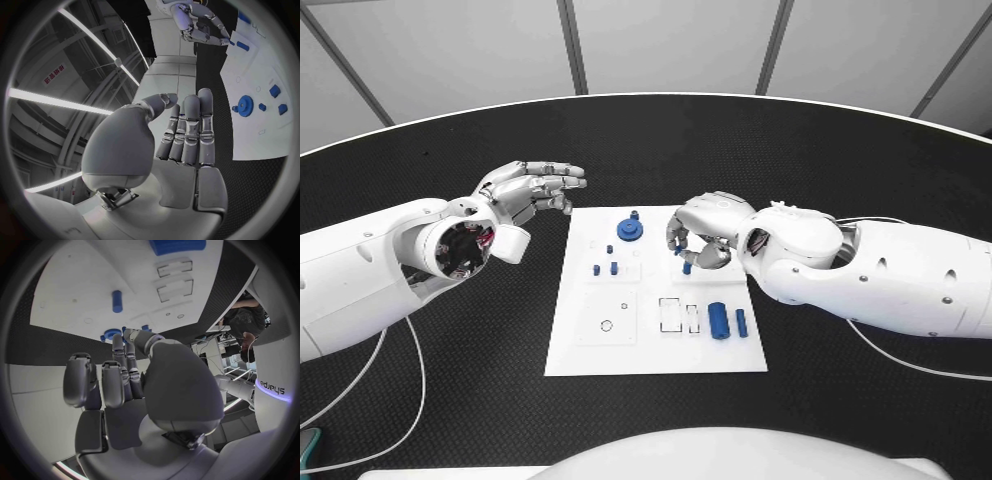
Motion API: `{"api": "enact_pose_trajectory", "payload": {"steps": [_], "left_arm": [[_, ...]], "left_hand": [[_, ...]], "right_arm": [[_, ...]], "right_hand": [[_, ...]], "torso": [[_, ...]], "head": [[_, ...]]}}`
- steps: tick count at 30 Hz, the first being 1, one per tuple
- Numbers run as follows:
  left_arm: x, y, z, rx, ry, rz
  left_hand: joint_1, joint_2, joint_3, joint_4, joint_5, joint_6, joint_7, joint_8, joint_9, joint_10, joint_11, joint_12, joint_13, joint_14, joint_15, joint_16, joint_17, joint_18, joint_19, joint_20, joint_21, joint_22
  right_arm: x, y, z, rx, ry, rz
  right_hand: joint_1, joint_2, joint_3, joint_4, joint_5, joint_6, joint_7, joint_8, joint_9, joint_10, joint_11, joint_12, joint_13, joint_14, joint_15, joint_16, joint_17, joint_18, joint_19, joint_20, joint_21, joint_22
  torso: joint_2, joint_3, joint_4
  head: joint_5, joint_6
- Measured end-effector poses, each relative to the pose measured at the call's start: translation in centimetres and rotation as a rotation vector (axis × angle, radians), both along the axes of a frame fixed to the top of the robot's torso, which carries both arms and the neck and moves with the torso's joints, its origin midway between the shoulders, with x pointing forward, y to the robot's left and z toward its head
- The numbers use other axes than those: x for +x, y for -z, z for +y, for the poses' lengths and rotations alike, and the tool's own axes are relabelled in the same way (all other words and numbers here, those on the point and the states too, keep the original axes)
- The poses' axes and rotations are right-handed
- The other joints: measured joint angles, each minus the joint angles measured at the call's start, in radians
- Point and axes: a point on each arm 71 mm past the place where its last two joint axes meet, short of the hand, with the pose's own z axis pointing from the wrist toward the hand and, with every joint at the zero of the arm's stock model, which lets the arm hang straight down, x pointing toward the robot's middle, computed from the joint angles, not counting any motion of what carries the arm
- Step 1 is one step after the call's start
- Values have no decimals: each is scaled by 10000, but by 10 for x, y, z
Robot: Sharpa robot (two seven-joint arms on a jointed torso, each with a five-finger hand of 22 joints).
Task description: Assemble the parts on the task board
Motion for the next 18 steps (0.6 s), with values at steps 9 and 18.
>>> {"api": "enact_pose_trajectory", "payload": {"steps": [9, 18], "left_arm": [[1, 1, -5, -26, 103, 17], [3, 1, -13, -71, 263, 32]], "left_hand": [[0, 0, 0, 0, 0, 0, 0, 0, 0, 0, 0, 0, 1, 0, 0, 0, 0, -1, 0, 0, 0, -1], [0, 0, 0, 0, 0, 0, 0, 0, 1, 0, 0, 0, 2, 0, 0, 0, -8, -2, 0, 0, 0, 8]], "right_arm": [[-6, 0, 38, 228, -941, 69], [-8, 14, 68, 233, -1574, 415]], "right_hand": [[-39, 38, -1, 0, -1, -1, -2, -30, -1, -1, 1, 0, -1, 0, 0, 0, -1, 1, 0, 0, 0, 0], [-39, 38, -1, 1, -2, 20, 20, 10, -1, -2, 2, 0, -3, 0, 0, 0, -1, 1, 0, 0, 0, 0]], "torso": [[5, -8, 12], [47, -18, 38]], "head": [[337, 9], [724, -107]]}}
